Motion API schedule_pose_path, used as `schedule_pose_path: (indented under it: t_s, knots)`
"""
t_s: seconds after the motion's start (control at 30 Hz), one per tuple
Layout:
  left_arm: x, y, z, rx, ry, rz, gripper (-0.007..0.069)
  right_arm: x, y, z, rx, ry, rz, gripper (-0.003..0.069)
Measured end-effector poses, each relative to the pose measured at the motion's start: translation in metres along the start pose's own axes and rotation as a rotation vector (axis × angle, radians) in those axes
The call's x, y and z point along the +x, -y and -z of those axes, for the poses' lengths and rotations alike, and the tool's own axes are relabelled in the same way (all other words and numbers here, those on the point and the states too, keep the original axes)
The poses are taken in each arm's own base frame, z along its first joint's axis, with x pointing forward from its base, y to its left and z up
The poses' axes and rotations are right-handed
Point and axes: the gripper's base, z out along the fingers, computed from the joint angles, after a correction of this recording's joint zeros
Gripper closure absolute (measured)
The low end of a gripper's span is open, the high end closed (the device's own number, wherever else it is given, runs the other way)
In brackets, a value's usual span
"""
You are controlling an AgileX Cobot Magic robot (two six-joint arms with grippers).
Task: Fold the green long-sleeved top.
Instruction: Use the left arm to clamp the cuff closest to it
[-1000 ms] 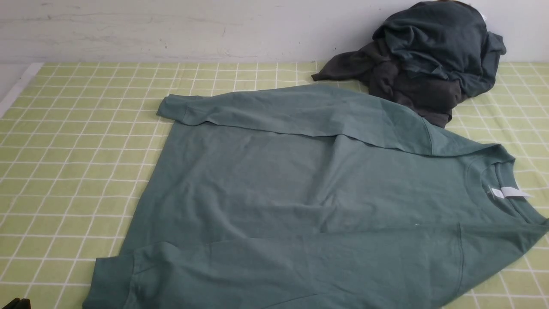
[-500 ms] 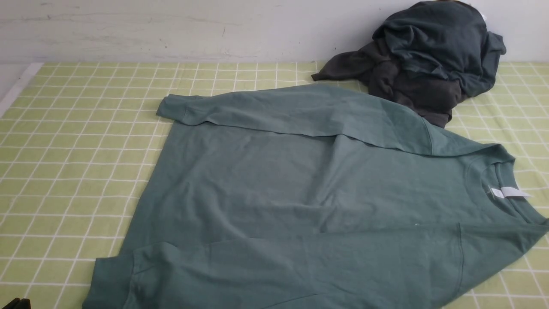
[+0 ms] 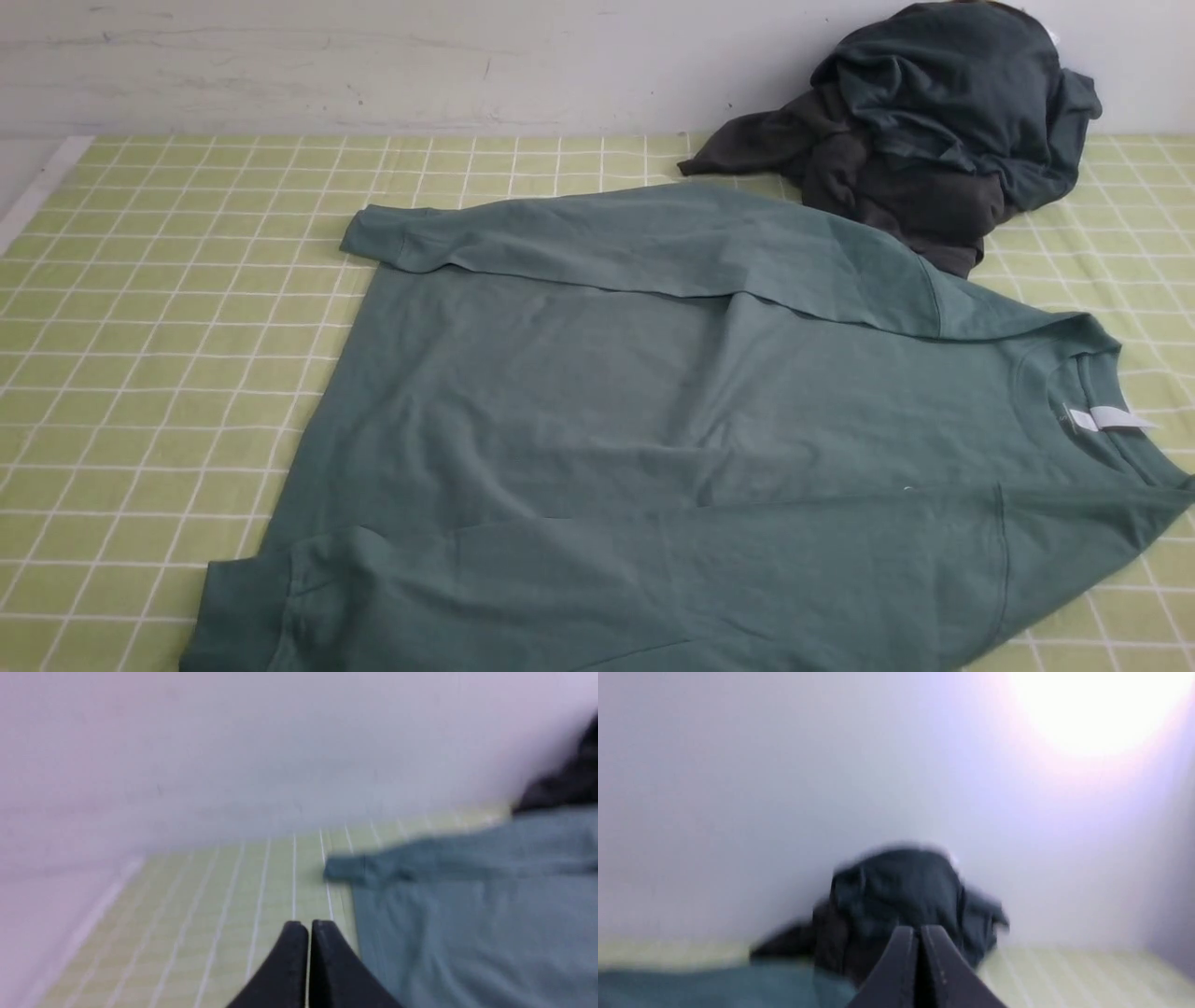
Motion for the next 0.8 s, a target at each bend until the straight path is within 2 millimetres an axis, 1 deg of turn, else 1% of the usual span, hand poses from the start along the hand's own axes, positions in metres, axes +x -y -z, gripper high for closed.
schedule_pose_path:
  t_s: [0.03,0.1,0.13,0.17,0.2,0.23,0.27,0.3,0.33,0.37,0.4,0.43,0.47,0.5,0.53,0.57,0.6,0.63,0.67,0.7,0.73,0.77,0.8]
  knots:
    - [-0.012,-0.002,0.001,-0.018,0.133,0.000,0.0627,-0.012,0.000,0.001,0.000,0.136,-0.046,0.0673]
    - [-0.030,-0.004,0.005,-0.045,0.338,0.001,0.0627,-0.030,0.001,0.005,-0.010,0.333,-0.124,0.0673]
    - [-0.032,-0.004,0.006,-0.047,0.355,0.001,0.0627,-0.031,0.001,0.005,-0.011,0.344,-0.129,0.0673]
    - [-0.043,-0.006,0.011,-0.058,0.499,0.028,0.0627,-0.036,0.002,0.008,-0.016,0.412,-0.177,0.0673]
    - [-0.046,-0.006,0.013,-0.057,0.534,0.044,0.0627,-0.038,0.002,0.008,-0.019,0.426,-0.192,0.0673]
    - [-0.054,-0.007,0.018,-0.053,0.632,0.087,0.0627,-0.039,0.002,0.009,-0.025,0.438,-0.218,0.0673]
    - [-0.057,-0.007,0.019,-0.048,0.661,0.111,0.0627,-0.039,0.002,0.009,-0.029,0.438,-0.236,0.0673]
    - [-0.065,-0.008,0.021,-0.032,0.695,0.158,0.0627,-0.041,0.002,0.007,-0.035,0.424,-0.255,0.0673]
    - [-0.066,-0.008,0.021,-0.025,0.695,0.172,0.0627,-0.042,0.001,0.007,-0.036,0.420,-0.255,0.0673]
    - [-0.086,-0.009,0.021,-0.001,0.701,0.212,0.0627,-0.052,-0.001,0.003,-0.045,0.392,-0.245,0.0673]
    - [-0.098,-0.009,0.018,0.011,0.664,0.211,0.0627,-0.061,-0.002,-0.001,-0.050,0.373,-0.230,0.0673]
    - [-0.106,-0.010,0.019,0.014,0.671,0.208,0.0627,-0.068,-0.003,-0.005,-0.054,0.354,-0.212,0.0673]
    - [-0.130,-0.010,0.008,0.025,0.545,0.172,0.0627,-0.091,-0.007,-0.015,-0.062,0.297,-0.150,0.0673]
    - [-0.144,-0.011,0.001,0.022,0.462,0.148,0.0627,-0.105,-0.009,-0.023,-0.064,0.261,-0.114,0.0673]
    - [-0.148,-0.012,0.000,0.022,0.466,0.149,0.0627,-0.102,-0.009,-0.025,-0.062,0.235,-0.107,0.0673]
    - [-0.164,-0.014,-0.023,0.006,0.271,0.116,0.0627,-0.120,-0.010,-0.046,-0.046,0.082,-0.058,0.0673]
    - [-0.167,-0.016,-0.031,-0.001,0.197,0.108,0.0627,-0.127,-0.010,-0.055,-0.038,0.031,-0.045,0.0673]
    - [-0.164,-0.015,-0.034,-0.003,0.167,0.107,0.0627,-0.127,-0.010,-0.055,-0.038,0.031,-0.045,0.0673]
    - [-0.157,-0.017,-0.060,-0.014,-0.039,0.113,0.0627,-0.123,-0.009,-0.080,-0.012,-0.149,-0.032,0.0673]
    - [-0.147,-0.016,-0.071,-0.017,-0.144,0.124,0.0627,-0.119,-0.009,-0.086,0.000,-0.227,-0.033,0.0673]
    - [-0.131,-0.015,-0.087,-0.019,-0.291,0.139,0.0627,-0.106,-0.008,-0.099,0.017,-0.359,-0.038,0.0673]
    - [-0.130,-0.015,-0.086,-0.020,-0.306,0.143,0.0627,-0.103,-0.007,-0.100,0.023,-0.398,-0.039,0.0673]
    - [-0.107,-0.012,-0.100,-0.021,-0.497,0.168,0.0627,-0.082,-0.007,-0.111,0.040,-0.564,-0.047,0.0673]
